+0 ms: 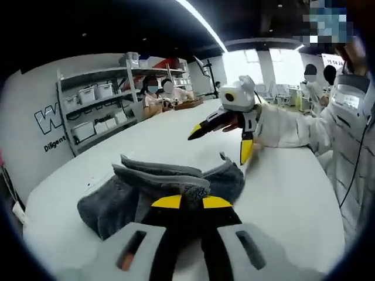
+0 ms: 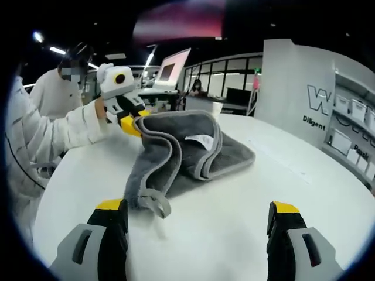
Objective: Open the folded towel by lifting each exposed corner and separating the folded layers until the towel lies flat within the target outline without major curled edges
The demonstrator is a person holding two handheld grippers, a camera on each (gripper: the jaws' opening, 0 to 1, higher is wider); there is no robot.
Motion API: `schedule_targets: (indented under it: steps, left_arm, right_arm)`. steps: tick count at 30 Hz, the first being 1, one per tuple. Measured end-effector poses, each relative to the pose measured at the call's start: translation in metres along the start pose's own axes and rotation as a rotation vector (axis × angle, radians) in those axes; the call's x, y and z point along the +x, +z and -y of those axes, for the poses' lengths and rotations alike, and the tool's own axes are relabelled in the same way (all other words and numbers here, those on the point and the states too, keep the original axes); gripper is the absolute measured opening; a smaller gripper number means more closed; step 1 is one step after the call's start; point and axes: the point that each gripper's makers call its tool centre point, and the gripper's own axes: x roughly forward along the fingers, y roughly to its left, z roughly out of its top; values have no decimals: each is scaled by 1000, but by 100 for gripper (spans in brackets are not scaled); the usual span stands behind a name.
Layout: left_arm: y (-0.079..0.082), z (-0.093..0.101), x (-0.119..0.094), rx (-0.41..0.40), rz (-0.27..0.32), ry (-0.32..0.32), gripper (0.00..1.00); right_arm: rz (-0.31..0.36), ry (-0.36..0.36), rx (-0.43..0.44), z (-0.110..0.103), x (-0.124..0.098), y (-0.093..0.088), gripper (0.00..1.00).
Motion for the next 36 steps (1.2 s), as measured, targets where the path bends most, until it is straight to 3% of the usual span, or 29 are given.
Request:
schedule_targets:
  steps: [10,20,30,36]
  left_arm:
    - [-9,14,-8,-9,-22,-5,9]
    - [-26,36,-17,22,-103,-51,9]
    - [-33,43,-27,10,-115,-54,9]
    - [-44,46,-34,14,-158,-59,10]
  right_arm:
    - [-14,55,-8,-12,1,-3,99]
    - [-8,123,-19,-28,0,0,99]
    - [-46,183,-46,-42,1,-8,99]
    - [-56,195,-49,-45,1,-10,99]
